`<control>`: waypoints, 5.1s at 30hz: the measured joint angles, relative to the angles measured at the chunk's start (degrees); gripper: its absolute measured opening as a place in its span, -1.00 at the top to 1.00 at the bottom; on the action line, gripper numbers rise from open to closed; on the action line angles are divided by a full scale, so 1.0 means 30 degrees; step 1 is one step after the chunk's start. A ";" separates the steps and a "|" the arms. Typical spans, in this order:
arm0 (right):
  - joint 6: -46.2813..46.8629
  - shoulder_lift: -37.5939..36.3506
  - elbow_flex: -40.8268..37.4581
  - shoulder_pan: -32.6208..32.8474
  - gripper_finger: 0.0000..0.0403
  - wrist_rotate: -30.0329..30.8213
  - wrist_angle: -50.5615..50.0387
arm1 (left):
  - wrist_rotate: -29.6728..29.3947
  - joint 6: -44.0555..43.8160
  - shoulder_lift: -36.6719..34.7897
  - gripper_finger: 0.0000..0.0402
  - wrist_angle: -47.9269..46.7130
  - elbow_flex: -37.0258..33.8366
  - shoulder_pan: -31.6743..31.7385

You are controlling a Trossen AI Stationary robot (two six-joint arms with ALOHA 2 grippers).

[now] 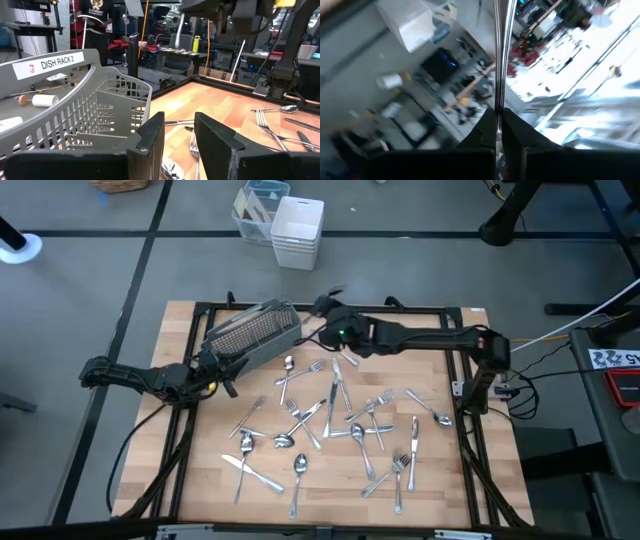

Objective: Sort silverware
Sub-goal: Put the silver spoon into the silverware rack, then put the silver fork into the silverware rack

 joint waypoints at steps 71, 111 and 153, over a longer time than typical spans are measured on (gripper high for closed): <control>0.1633 0.3913 -0.0014 0.0127 0.57 0.0252 0.7987 | 0.4032 0.0265 0.0148 0.50 -0.0818 0.2310 0.0000; 2.9464 -0.4250 -0.0006 -0.0852 0.58 -2.2156 -1.5549 | 1.4775 -1.5501 1.8870 0.50 -1.3810 0.9187 -0.0007; 3.0502 -0.4235 -0.0021 0.0403 0.58 -2.4397 -1.5673 | 0.7697 -1.3080 2.1397 0.98 -0.9921 1.1692 0.0022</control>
